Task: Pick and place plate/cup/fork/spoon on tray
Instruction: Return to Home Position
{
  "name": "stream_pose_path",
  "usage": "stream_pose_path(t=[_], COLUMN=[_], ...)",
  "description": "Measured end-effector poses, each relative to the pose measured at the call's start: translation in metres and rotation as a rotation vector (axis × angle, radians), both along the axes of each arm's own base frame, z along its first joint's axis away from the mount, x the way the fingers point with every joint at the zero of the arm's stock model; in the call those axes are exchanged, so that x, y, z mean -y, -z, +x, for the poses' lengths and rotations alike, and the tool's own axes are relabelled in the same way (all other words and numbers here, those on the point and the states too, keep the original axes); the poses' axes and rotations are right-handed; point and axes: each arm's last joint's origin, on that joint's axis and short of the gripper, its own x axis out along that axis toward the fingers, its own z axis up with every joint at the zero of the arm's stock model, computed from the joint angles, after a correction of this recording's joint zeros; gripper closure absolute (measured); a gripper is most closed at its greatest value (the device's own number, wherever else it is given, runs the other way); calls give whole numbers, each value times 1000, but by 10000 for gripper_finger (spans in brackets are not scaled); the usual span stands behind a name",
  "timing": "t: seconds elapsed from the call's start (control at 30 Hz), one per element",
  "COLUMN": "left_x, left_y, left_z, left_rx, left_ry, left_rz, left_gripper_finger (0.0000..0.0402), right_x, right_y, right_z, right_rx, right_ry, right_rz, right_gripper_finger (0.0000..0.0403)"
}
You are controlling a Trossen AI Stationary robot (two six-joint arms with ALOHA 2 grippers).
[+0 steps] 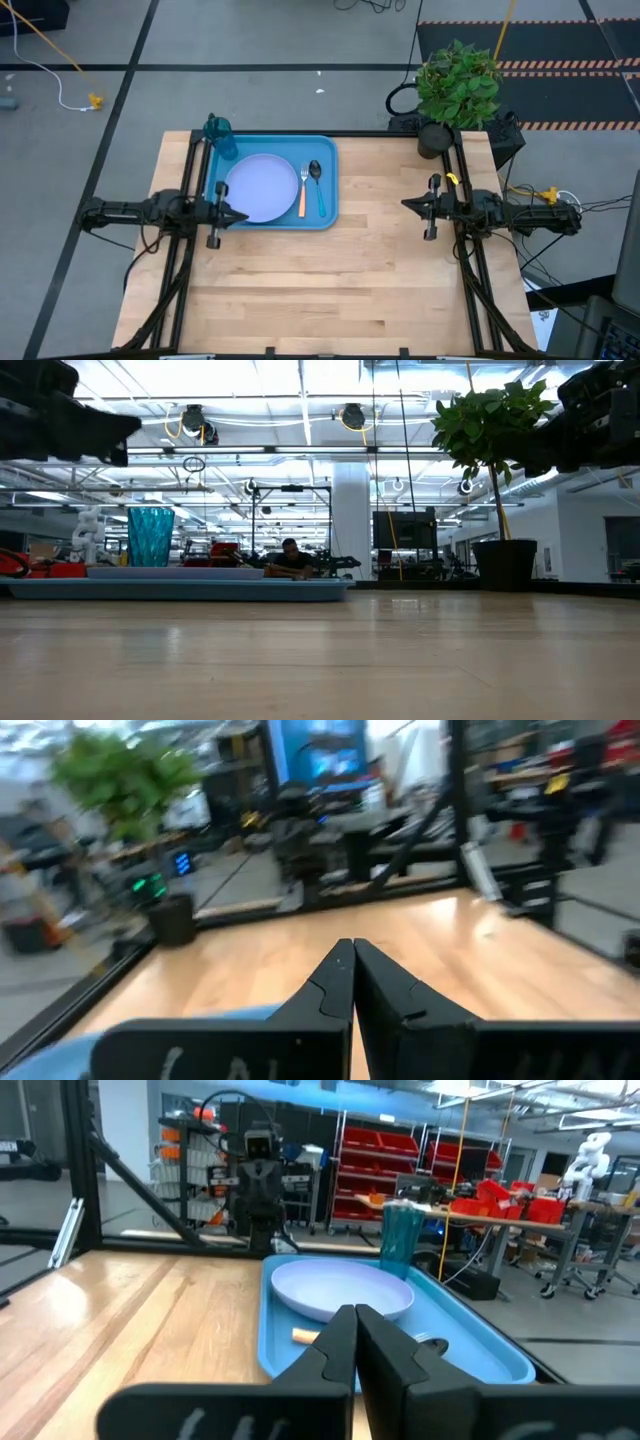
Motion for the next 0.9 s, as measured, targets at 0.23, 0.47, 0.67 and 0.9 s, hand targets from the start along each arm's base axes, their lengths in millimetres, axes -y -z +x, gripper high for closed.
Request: stream_pose_path(t=[0.23,0.47,0.67,0.9], left_x=[0,-1,-1,-2], left_y=[4,4,5,5], left_z=[0,0,0,1], left_rx=[-37,-42,-44,-44], left_ry=[30,22,-1,-13], left_rz=[42,29,46,49], left_gripper_finger=[396,396,396,396], right_x=[0,0,0,0], right_y=[-1,-1,-1,-1], right_z=[0,0,0,0], right_rx=[9,11,12,12], right_ry=[0,0,0,0], right_rz=[0,0,0,0], right_gripper_finger=[403,403,403,403])
